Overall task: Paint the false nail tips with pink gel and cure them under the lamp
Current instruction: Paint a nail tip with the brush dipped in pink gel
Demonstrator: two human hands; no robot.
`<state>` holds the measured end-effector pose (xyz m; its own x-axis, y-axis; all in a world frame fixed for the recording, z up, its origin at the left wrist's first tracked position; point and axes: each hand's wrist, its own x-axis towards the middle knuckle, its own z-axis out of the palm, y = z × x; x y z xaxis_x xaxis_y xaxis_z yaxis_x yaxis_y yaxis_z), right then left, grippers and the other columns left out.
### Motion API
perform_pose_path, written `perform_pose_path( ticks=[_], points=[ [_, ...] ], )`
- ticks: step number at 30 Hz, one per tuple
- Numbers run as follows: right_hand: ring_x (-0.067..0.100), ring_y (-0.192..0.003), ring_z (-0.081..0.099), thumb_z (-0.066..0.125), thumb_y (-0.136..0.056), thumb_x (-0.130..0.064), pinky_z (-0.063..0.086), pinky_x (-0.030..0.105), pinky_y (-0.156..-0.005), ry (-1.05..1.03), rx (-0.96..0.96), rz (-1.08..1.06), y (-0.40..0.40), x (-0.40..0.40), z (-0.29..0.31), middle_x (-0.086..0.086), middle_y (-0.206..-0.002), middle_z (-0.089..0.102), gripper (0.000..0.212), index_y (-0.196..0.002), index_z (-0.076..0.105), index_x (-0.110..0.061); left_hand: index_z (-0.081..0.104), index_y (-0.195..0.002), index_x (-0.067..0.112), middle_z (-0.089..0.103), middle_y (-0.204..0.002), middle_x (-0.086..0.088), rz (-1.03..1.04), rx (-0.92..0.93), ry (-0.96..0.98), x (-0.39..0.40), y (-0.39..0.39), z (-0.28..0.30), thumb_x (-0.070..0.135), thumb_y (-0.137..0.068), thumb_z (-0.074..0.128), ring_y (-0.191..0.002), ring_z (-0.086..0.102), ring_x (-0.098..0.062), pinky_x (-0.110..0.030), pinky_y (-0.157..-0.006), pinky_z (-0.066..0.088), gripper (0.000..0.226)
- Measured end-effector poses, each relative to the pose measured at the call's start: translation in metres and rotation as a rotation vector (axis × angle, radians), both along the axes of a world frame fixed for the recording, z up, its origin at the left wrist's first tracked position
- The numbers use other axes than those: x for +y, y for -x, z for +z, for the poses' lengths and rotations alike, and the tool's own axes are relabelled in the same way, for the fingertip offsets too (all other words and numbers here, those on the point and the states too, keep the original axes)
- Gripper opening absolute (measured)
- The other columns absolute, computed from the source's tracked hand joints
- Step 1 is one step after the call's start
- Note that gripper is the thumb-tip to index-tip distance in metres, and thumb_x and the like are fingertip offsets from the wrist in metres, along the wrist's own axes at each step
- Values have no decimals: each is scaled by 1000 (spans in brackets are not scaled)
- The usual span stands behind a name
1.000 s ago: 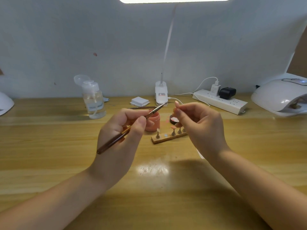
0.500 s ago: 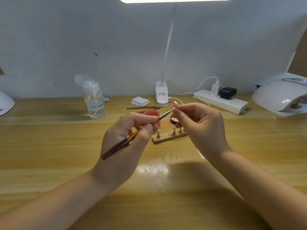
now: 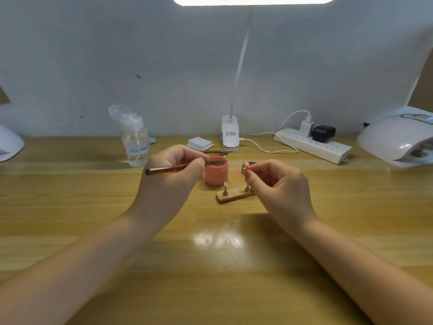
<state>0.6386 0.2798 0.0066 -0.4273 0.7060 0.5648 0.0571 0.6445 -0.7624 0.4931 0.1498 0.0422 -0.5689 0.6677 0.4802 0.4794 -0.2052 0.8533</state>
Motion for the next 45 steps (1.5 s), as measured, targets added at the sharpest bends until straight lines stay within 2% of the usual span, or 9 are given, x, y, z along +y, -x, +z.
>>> perform_pose_path(
  ticks=[4, 9, 12, 15, 21, 25, 31, 39, 45],
  points=[
    [18, -67, 68, 72, -84, -14, 56, 44, -68, -33, -45, -4, 0, 0, -4, 1, -74, 71, 7, -90, 74, -11, 72, -73, 21, 65, -58, 11, 109, 39, 104, 13, 18, 14, 17, -83, 63, -56, 55, 2, -19, -58, 46, 14],
    [14, -65, 65, 72, -84, -12, 55, 41, -66, -105, -87, 19, 0, -1, -7, 0, -72, 70, 6, -90, 74, -11, 70, -59, 16, 65, -55, 14, 172, 195, 389, 41, 30, 34, 22, -80, 62, -55, 54, 1, -24, -53, 36, 23],
    [14, -64, 65, 73, -83, -10, 55, 41, -65, -126, -78, 8, 1, -1, -8, 1, -71, 70, 5, -87, 74, -9, 73, -62, 13, 73, -74, -4, 138, 193, 531, 59, 35, 44, 20, -77, 62, -77, 63, -20, -40, -71, 53, 20],
    [11, -61, 64, 74, -81, -8, 54, 38, -64, -153, -76, -9, 2, 0, -9, 0, -68, 69, 3, -84, 74, -8, 73, -70, 10, 73, -82, -11, 105, 167, 609, 74, 34, 48, 17, -79, 62, -77, 60, -22, -44, -82, 55, 15],
    [9, -61, 62, 73, -81, -8, 53, 29, -61, -169, -78, 3, 3, 0, -9, -3, -68, 69, 2, -83, 73, -8, 66, -73, 11, 66, -60, 4, 52, 114, 749, 87, 33, 46, 15, -85, 62, -62, 55, -8, -23, -53, 42, 13],
    [6, -61, 62, 73, -81, -8, 50, 19, -60, -162, -57, 11, 3, 1, -10, -4, -68, 69, 2, -83, 73, -8, 70, -85, 10, 64, -54, 5, 83, -82, 707, 84, 44, 45, 16, -84, 65, -53, 45, -8, -16, -39, 31, 8],
    [8, -60, 63, 74, -81, -9, 53, 25, -61, -178, -71, 13, 3, 1, -11, -4, -69, 68, 3, -84, 73, -10, 73, -92, 10, 63, -52, 7, 72, -386, 611, 73, 67, 37, 17, -82, 58, -52, 41, -8, -21, -49, 31, 19],
    [7, -58, 61, 74, -81, -6, 51, 25, -59, -206, -65, 14, 5, -1, -12, -3, -67, 67, 3, -83, 73, -8, 73, -87, 11, 62, -55, 7, 31, -468, 540, 63, 81, 34, 17, -83, 54, -48, 42, -6, -19, -48, 32, 21],
    [7, -59, 61, 74, -80, -6, 53, 29, -59, -214, -69, 20, 6, -2, -12, -2, -67, 68, 3, -83, 73, -7, 71, -96, 11, 66, -56, 9, 94, -335, 654, 74, 71, 33, 20, -83, 64, -54, 42, -7, -21, -49, 30, 17]
  ],
)
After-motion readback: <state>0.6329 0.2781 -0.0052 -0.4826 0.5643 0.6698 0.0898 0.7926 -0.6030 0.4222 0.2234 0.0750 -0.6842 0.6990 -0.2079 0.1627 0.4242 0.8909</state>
